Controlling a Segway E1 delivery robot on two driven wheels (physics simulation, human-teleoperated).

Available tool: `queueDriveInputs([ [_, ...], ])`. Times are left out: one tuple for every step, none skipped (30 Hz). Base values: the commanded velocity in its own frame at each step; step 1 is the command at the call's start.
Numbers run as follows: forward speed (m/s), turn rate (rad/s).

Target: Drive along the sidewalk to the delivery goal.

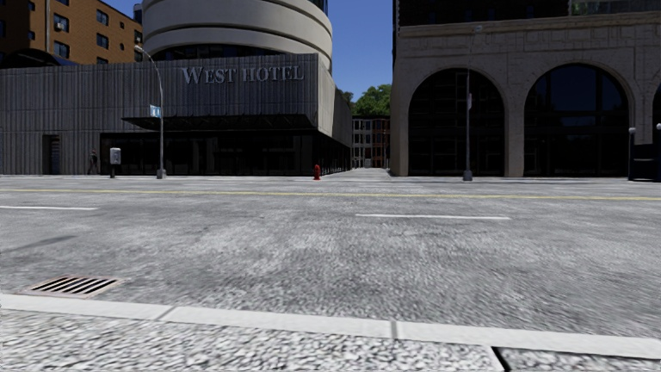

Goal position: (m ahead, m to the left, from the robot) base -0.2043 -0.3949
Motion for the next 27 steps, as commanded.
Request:
queueDriveInputs([
  [0.0,0.0],
  [0.0,0.0],
  [0.0,0.0],
  [0.0,0.0],
  [0.0,0.0],
  [0.0,0.0],
  [0.0,0.0],
  [0.0,0.0],
  [0.0,0.0],
  [0.0,0.0],
  [0.0,0.0],
  [0.0,0.0],
  [0.0,0.0],
  [0.0,0.0],
  [0.0,0.0],
  [0.0,0.0],
  [0.0,0.0],
  [0.0,0.0],
  [0.0,0.0],
  [0.0,0.0],
  [0.0,0.0],
  [0.0,0.0],
  [0.0,0.0],
  [0.0,0.0],
  [0.0,0.0],
  [0.0,0.0],
  [0.0,0.0],
])
